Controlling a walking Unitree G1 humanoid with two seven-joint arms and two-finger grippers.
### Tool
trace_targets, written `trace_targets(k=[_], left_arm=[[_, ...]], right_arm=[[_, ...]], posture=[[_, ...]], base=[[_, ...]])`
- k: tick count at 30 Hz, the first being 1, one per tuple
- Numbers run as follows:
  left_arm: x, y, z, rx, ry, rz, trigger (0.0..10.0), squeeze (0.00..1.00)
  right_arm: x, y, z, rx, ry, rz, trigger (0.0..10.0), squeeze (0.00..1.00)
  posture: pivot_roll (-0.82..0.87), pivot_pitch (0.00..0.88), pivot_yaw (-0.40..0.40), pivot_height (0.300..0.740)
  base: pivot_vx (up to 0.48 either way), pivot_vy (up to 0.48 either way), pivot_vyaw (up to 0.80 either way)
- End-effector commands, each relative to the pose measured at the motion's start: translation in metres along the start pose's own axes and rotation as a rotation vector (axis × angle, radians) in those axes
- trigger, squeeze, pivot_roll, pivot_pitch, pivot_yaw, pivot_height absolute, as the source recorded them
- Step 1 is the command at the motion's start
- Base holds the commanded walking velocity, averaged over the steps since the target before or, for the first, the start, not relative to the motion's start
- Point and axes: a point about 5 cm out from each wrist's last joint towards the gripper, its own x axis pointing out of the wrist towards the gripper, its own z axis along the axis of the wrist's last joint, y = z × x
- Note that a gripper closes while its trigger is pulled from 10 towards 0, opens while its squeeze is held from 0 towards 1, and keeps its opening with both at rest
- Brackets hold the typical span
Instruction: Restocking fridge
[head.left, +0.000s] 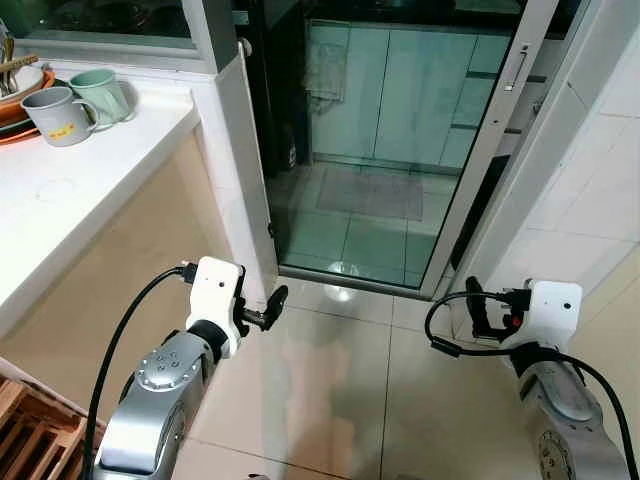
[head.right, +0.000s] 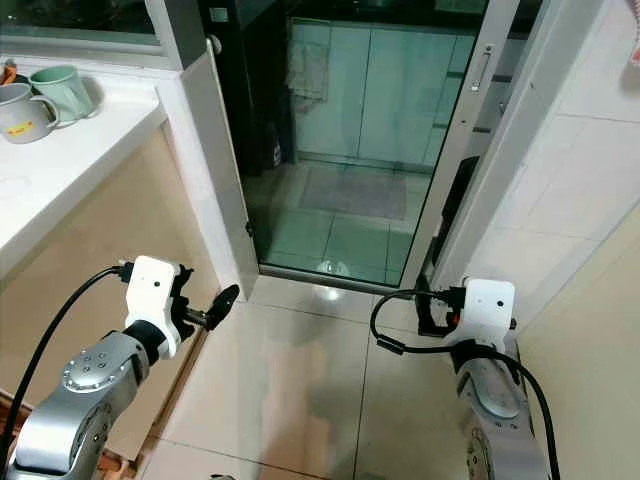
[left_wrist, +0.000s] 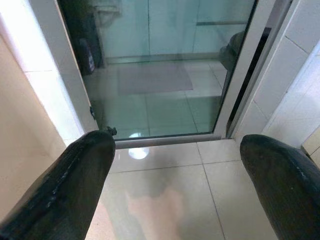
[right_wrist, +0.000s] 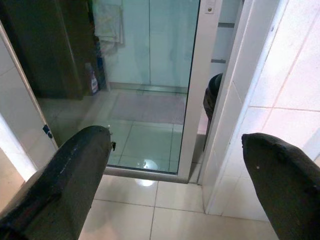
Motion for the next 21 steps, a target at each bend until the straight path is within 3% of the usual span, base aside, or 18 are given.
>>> trace_targets(k=[1, 2, 5, 7, 15, 16, 17, 18, 20, 21], left_arm=[[0.035, 0.005, 0.007, -0.231, -0.054, 0.096, 10.0, 0.0], [0.051, 0.002, 0.029, -0.262, -0.157, 0.047, 10.0, 0.0], [0.057, -0.001, 0.039, -0.261, -0.201, 0.01, 10.0, 0.0], [0.056, 0.003, 0.036, -0.181, -0.176, 0.038, 10.0, 0.0], [0.058, 0.012, 0.031, -0.091, -0.159, 0.079, 10.0, 0.0], [0.047, 0.016, 0.029, -0.058, -0.167, 0.075, 10.0, 0.0], [0.024, 0.021, 0.026, -0.029, -0.162, 0.061, 10.0, 0.0], [0.024, 0.021, 0.026, -0.029, -0.162, 0.061, 10.0, 0.0], [0.005, 0.018, 0.027, -0.018, -0.158, 0.019, 10.0, 0.0], [0.005, 0.018, 0.027, -0.018, -0.158, 0.019, 10.0, 0.0]], right_arm=[[0.019, 0.028, -0.017, 0.021, 0.124, 0.09, 10.0, 0.0], [0.045, 0.035, 0.005, 0.037, 0.021, 0.09, 10.0, 0.0], [0.054, 0.04, 0.015, 0.027, -0.021, 0.095, 10.0, 0.0], [0.054, 0.039, 0.013, 0.02, -0.018, 0.096, 10.0, 0.0], [0.054, 0.043, 0.011, 0.011, -0.024, 0.117, 10.0, 0.0], [0.047, 0.039, 0.014, 0.003, -0.044, 0.117, 10.0, 0.0], [0.031, 0.031, 0.018, -0.023, -0.074, 0.118, 10.0, 0.0], [0.031, 0.031, 0.018, -0.023, -0.074, 0.118, 10.0, 0.0], [0.017, 0.026, 0.019, -0.05, -0.086, 0.128, 10.0, 0.0], [0.017, 0.026, 0.019, -0.05, -0.086, 0.128, 10.0, 0.0]], posture=[[-0.06, 0.0, 0.035, 0.731], [-0.05, 0.0, 0.046, 0.731], [-0.05, 0.0, 0.048, 0.731], [-0.05, 0.0, 0.049, 0.731], [-0.03, 0.0, 0.047, 0.731], [-0.02, 0.0, 0.049, 0.731], [-0.03, 0.0, 0.049, 0.731], [-0.03, 0.0, 0.049, 0.731], [-0.02, 0.0, 0.041, 0.731], [-0.02, 0.0, 0.041, 0.731]], base=[[0.0, 0.0, 0.0], [0.0, 0.0, 0.0], [0.0, 0.0, 0.0], [0.0, 0.0, 0.0], [0.0, 0.0, 0.0], [0.0, 0.0, 0.0], [0.0, 0.0, 0.0], [0.0, 0.0, 0.0], [0.0, 0.0, 0.0], [0.0, 0.0, 0.0]])
